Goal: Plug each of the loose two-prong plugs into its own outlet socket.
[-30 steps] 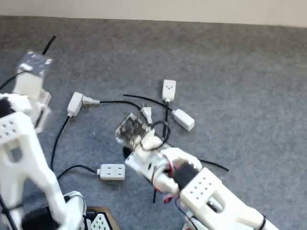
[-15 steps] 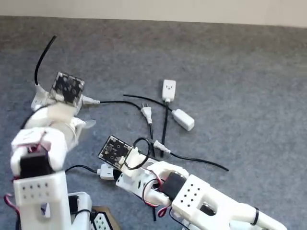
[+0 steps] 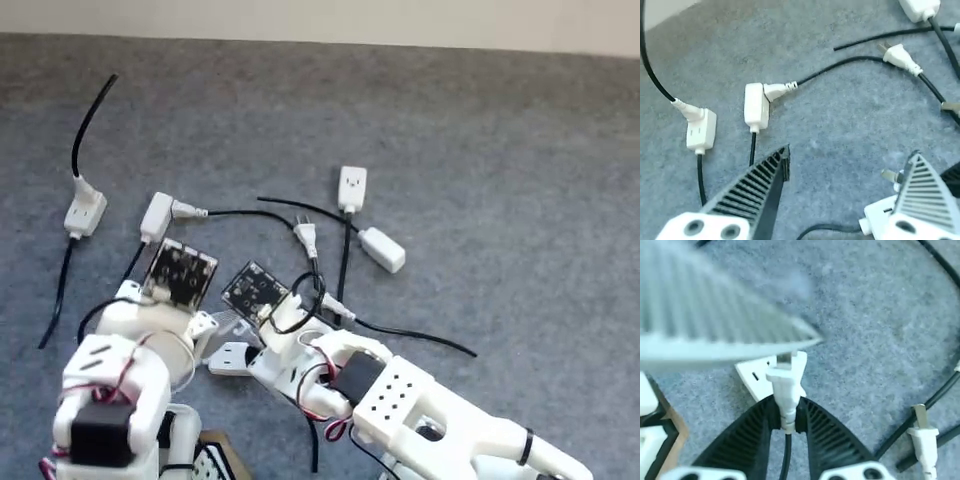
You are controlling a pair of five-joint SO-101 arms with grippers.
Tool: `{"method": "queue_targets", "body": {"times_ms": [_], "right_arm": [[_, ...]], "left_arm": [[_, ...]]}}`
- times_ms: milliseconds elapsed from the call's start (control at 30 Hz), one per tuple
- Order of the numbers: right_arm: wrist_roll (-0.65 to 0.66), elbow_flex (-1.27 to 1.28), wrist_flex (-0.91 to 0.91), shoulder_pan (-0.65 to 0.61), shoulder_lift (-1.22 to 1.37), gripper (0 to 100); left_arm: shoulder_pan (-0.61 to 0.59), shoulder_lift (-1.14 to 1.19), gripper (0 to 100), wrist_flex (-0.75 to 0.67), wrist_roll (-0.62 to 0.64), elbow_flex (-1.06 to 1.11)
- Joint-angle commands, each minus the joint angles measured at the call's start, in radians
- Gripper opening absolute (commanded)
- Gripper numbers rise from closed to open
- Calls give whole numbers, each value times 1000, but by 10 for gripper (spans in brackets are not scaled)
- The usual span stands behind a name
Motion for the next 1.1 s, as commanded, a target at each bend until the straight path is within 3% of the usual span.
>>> {"method": "queue_targets", "body": {"times_ms": [0, 433, 800, 1067], "right_arm": [[-17, -31, -16, 21, -5, 6], [20, -208, 154, 24, -5, 6], [74, -446, 412, 27, -7, 6], [103, -607, 496, 119, -7, 6]], "left_arm": [[13, -74, 349, 9, 12, 21], [74, -76, 348, 3, -25, 59], [73, -76, 348, 3, -61, 85], [79, -74, 348, 11, -89, 88]]}}
